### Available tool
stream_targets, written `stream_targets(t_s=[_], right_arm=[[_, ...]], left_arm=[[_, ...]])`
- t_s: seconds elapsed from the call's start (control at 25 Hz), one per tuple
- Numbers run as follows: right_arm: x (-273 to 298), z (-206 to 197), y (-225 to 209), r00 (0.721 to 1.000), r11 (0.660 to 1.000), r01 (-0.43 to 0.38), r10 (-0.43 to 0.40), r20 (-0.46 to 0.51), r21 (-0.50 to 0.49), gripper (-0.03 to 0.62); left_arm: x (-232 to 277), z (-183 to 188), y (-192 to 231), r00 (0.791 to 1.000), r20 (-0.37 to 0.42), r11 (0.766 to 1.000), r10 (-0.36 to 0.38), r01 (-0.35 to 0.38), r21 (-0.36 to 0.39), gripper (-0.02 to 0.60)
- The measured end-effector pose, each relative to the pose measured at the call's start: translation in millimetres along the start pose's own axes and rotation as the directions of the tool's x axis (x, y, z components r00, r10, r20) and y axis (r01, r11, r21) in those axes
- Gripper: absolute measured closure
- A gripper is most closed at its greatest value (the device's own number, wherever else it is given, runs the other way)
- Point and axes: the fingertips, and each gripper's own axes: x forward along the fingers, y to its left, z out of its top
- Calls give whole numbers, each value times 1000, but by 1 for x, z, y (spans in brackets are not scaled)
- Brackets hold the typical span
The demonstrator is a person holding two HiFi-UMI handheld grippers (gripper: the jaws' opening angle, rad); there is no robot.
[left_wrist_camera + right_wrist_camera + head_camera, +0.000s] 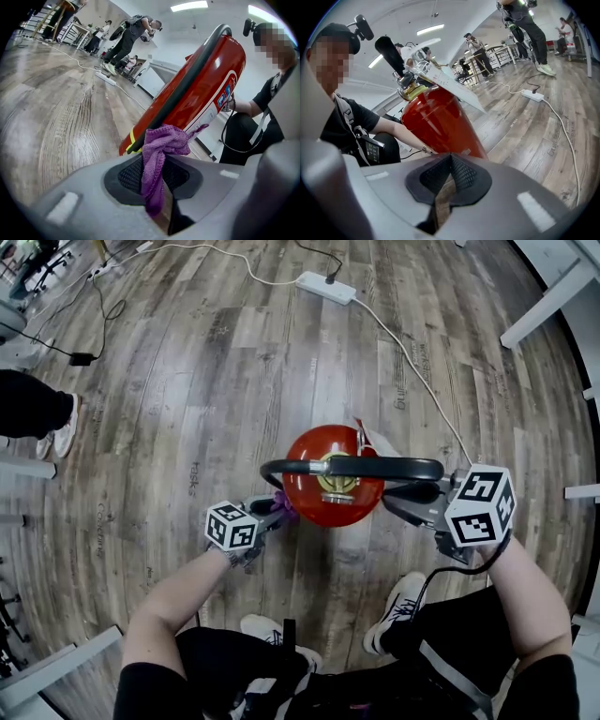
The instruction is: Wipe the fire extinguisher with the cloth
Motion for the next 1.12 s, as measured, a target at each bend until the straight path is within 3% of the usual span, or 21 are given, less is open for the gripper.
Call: stream_targets(t_s=[0.2, 0.32, 0.44, 0.52, 0.64, 0.8, 0.92, 1.0, 1.12], right_arm=[[-3, 4, 0, 1000, 1000, 6, -6, 9, 0, 589], [-5, 2, 3, 1000, 1000, 1, -1, 5, -4, 589], [-9, 3, 5, 1000, 1000, -9, 9, 9, -15, 589], [-12, 6, 9, 1000, 1000, -18, 19, 20, -17, 589], [-14, 15, 20, 998, 998, -43, 44, 39, -35, 589], [-15, 17, 49, 990, 988, -136, 138, 27, -76, 588], [-13, 13, 86, 968, 955, -250, 250, -19, -158, 565], [-13, 24, 109, 954, 937, -290, 299, 17, -197, 553], [-25, 65, 141, 907, 921, -341, 375, 192, -187, 538]], left_arm=[[-11, 8, -13, 1000, 3, 999, -26, 26, -35, 491], [-31, 36, -38, 991, 93, 992, -96, 103, -73, 491], [-58, 79, -69, 967, 203, 983, -155, 172, -67, 491], [-78, 112, -93, 942, 274, 975, -195, 217, -51, 491], [-112, 162, -131, 887, 381, 960, -261, 280, 5, 491], [-151, 208, -182, 828, 450, 941, -335, 319, 114, 489], [-175, 231, -218, 757, 512, 912, -406, 374, 170, 489], [-185, 242, -236, 718, 548, 899, -429, 397, 184, 489], [-188, 253, -257, 711, 561, 901, -425, 391, 187, 489]])
